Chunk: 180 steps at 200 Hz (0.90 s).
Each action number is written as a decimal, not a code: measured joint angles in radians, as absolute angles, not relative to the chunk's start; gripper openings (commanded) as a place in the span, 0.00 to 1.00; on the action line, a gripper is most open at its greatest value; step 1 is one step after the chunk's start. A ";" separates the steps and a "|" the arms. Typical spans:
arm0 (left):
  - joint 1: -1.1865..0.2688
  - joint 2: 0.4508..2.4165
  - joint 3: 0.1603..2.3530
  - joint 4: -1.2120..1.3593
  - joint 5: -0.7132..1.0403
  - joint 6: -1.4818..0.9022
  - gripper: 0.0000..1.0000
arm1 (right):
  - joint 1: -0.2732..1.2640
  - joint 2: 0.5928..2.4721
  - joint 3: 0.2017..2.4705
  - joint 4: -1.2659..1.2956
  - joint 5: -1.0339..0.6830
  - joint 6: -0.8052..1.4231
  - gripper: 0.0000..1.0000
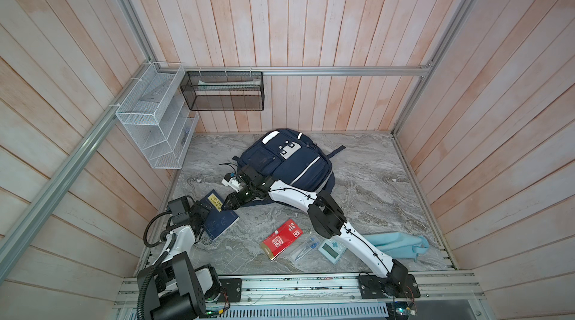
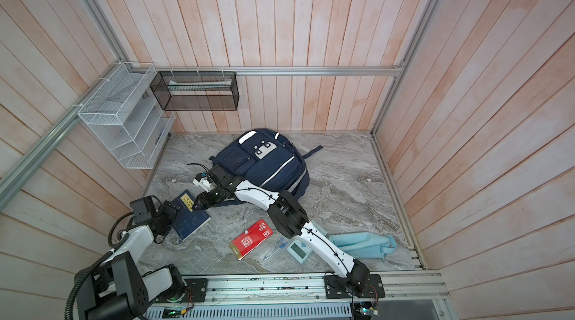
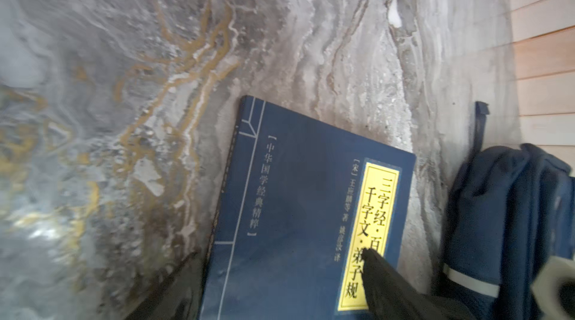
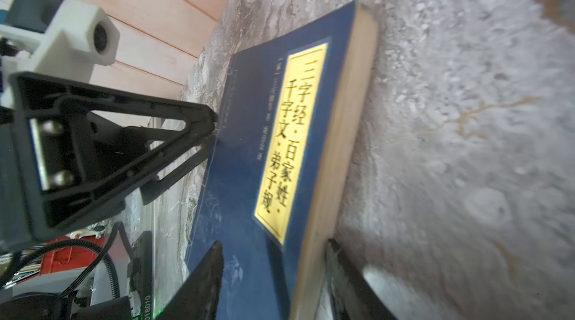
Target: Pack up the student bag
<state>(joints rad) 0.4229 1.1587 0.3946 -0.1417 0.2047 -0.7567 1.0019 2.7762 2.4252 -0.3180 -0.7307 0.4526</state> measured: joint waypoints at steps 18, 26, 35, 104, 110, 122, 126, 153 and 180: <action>0.425 1.158 0.381 -0.104 0.222 -0.767 0.82 | 0.994 2.792 2.437 -0.312 -0.751 0.476 0.33; 0.425 1.158 0.378 -0.096 0.231 -0.770 0.81 | 0.988 2.800 2.439 -0.307 -0.763 0.480 0.26; 0.424 1.158 0.376 -0.089 0.239 -0.772 0.81 | 0.982 2.806 2.439 -0.300 -0.775 0.480 0.17; 0.417 1.131 0.376 -0.137 0.266 -0.775 0.81 | 0.964 2.770 2.365 -0.258 -0.802 0.504 0.00; 0.416 1.126 0.376 -0.144 0.271 -0.775 0.82 | 0.963 2.763 2.357 -0.257 -0.803 0.501 0.00; 0.416 1.119 0.376 -0.158 0.285 -0.771 0.82 | 0.960 2.748 2.337 -0.257 -0.806 0.496 0.00; 0.416 1.115 0.376 -0.162 0.293 -0.767 0.82 | 0.958 2.741 2.325 -0.257 -0.807 0.494 0.00; 0.410 1.057 0.375 -0.153 0.404 -0.725 0.88 | 0.934 2.589 2.097 -0.199 -0.813 0.502 0.00; 0.403 0.941 0.375 -0.057 0.567 -0.698 0.91 | 0.900 2.390 1.905 -0.168 -0.810 0.498 0.00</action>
